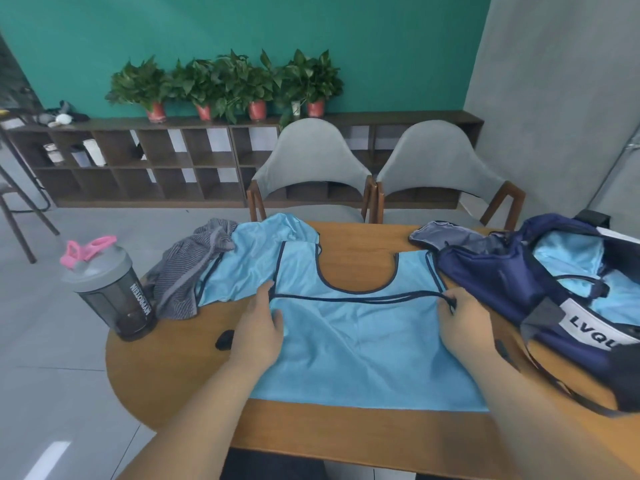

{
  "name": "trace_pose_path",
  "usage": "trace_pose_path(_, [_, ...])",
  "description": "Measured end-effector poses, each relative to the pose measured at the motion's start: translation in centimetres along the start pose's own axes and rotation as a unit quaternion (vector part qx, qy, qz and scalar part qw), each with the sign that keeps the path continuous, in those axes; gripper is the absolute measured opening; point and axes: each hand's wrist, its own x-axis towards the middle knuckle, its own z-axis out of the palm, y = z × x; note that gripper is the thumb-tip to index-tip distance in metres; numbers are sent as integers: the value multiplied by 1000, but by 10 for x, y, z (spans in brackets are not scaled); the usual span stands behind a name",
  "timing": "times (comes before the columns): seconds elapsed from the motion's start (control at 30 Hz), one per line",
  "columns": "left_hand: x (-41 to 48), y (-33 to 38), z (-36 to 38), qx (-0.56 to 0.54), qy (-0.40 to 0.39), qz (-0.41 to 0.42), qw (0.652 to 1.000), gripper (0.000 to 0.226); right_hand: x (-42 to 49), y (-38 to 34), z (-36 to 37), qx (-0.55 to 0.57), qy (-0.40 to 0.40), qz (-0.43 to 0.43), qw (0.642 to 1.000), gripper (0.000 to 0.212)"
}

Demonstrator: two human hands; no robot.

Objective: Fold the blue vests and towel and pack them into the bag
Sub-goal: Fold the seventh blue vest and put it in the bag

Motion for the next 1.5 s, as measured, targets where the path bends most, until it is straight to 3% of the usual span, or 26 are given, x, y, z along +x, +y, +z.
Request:
trace_pose_path(0.17, [-41,-13,-4,158,0,64,985,49,-28,19,-18,-23,-15,-2,1000,2])
trace_pose_path(0.27, [-49,-18,-12,174,-20,72,982,33,-34,21,-26,-73,-52,0,996,3])
trace_pose_path(0.4, [-33,-11,-24,114,-25,38,992,30,-26,6,-37,-161,-55,-17,985,4])
trace_pose_path(0.57, [17,15,-39,53,29,14,998,26,11,-16,-29,-133,-14,-16,991,20])
trace_pose_path(0.73, [29,-6,-14,179,-61,6,982,27,24,-4,-8,-169,-79,0,982,28])
trace_pose_path(0.8, [24,-15,-11,226,-57,-1,972,28,24,3,-6,-203,-90,3,975,37])
trace_pose_path(0.9, [21,-13,-4,294,18,84,952,43,27,3,5,-325,-51,-58,943,49])
trace_pose_path(0.97, [22,1,6,271,39,147,951,47,31,-9,20,-312,-53,-106,943,53])
trace_pose_path(1.07, [23,20,26,200,-42,151,967,53,38,-24,40,-229,-121,-115,959,43])
trace_pose_path(1.17, [21,16,42,233,-119,101,960,70,42,-10,53,-317,-152,-78,933,53])
trace_pose_path(1.27, [23,13,45,272,-142,80,948,73,45,5,54,-385,-182,-60,903,68])
trace_pose_path(1.4, [25,16,47,293,-156,83,940,73,47,-4,45,-405,-196,-23,893,74])
trace_pose_path(1.5, [22,16,46,289,-161,86,940,73,46,-18,48,-405,-136,-95,899,67])
